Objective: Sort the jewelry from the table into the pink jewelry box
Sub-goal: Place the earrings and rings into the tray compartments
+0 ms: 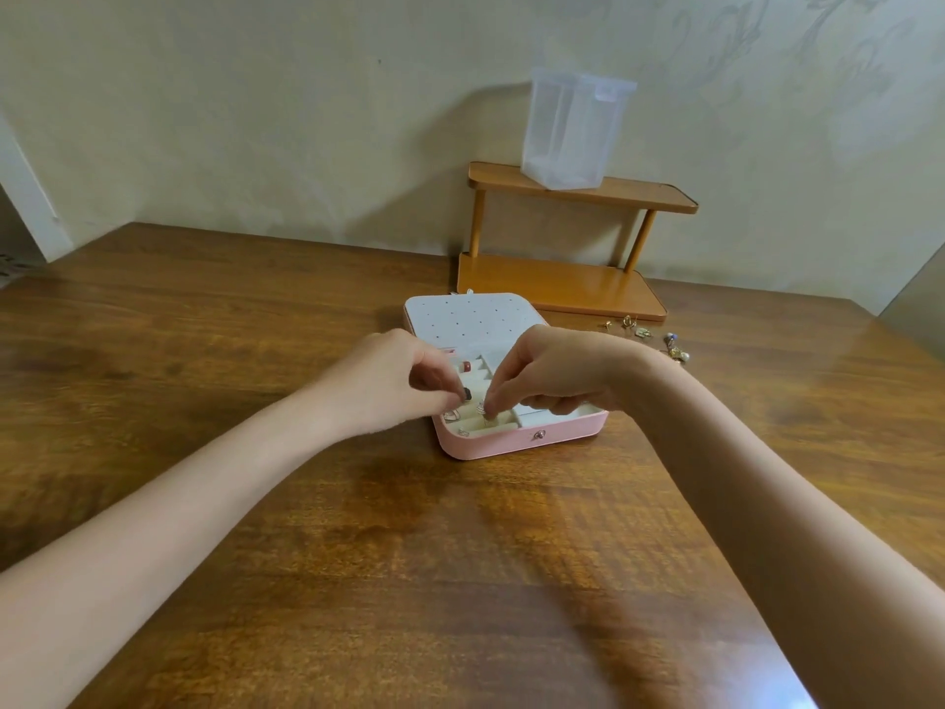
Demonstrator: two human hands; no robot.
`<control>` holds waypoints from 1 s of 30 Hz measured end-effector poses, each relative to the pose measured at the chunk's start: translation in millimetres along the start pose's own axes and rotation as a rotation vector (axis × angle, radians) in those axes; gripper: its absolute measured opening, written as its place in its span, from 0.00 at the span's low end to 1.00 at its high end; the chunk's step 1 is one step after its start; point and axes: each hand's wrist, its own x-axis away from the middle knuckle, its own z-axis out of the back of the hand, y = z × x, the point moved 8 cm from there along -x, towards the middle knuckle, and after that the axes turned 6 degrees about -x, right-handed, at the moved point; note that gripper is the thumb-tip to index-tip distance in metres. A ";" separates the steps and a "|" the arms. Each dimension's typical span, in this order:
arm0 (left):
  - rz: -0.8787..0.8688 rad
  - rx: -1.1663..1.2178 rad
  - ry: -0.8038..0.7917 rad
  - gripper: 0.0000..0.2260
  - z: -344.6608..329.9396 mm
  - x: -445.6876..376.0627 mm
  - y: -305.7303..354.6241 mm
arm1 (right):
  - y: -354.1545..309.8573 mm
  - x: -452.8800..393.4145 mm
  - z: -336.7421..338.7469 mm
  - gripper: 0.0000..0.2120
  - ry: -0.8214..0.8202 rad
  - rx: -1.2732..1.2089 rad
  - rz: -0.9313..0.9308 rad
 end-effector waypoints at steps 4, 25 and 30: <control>-0.050 -0.114 -0.075 0.06 -8.8 7.8 -0.2 | -1.3 -5.1 -10.0 0.11 -0.028 0.074 -0.043; -0.104 -0.277 -0.038 0.10 -13.5 1.1 7.8 | -18.1 -14.9 -18.1 0.08 0.059 0.490 0.011; -0.139 -0.313 -0.063 0.10 -21.2 0.7 7.0 | -15.6 -15.3 -18.9 0.08 0.040 0.484 0.023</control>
